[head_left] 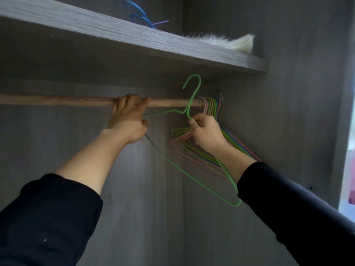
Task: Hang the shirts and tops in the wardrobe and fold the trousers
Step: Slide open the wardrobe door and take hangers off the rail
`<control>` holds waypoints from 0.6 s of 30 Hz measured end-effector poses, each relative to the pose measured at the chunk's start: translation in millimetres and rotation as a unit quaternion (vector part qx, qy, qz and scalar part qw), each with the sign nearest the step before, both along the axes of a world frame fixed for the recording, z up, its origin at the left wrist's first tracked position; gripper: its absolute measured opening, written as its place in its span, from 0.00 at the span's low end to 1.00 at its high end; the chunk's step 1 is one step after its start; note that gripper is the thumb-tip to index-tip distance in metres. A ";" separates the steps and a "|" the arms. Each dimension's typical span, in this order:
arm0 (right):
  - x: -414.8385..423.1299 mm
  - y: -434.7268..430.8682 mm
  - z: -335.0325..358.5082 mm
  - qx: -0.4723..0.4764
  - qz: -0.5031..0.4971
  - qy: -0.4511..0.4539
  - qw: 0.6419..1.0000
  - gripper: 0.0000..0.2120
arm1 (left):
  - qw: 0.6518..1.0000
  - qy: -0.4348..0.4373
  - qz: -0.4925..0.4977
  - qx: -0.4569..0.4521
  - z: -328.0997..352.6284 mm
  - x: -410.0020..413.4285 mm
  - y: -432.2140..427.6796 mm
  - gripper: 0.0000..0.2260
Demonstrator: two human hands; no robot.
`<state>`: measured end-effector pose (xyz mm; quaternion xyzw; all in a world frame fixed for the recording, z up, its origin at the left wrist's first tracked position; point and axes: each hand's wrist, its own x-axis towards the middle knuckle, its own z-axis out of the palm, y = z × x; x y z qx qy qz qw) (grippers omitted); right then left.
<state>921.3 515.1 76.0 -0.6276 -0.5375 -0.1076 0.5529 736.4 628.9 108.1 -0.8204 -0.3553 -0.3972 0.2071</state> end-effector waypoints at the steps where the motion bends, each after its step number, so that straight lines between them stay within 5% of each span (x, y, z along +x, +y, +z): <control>1: -1.6 -7.7 -2.6 -0.011 0.017 0.027 0.999 0.08 | 1.000 0.000 0.001 -0.002 0.2 0.2 -1.3 0.31; 5: -6.4 -52.9 -24.2 -0.060 0.012 0.112 0.992 0.10 | 0.998 -0.050 -0.025 -0.010 -26.3 7.9 -25.3 0.31; 11: -10.1 -148.4 -98.7 -0.206 -0.063 0.115 0.970 0.16 | 0.968 -0.110 -0.188 -0.126 -142.7 31.7 -92.8 0.22; 18: -10.4 -269.7 -197.8 -0.333 -0.061 0.199 0.920 0.16 | 0.909 -0.070 -0.319 -0.260 -267.7 65.9 -199.9 0.17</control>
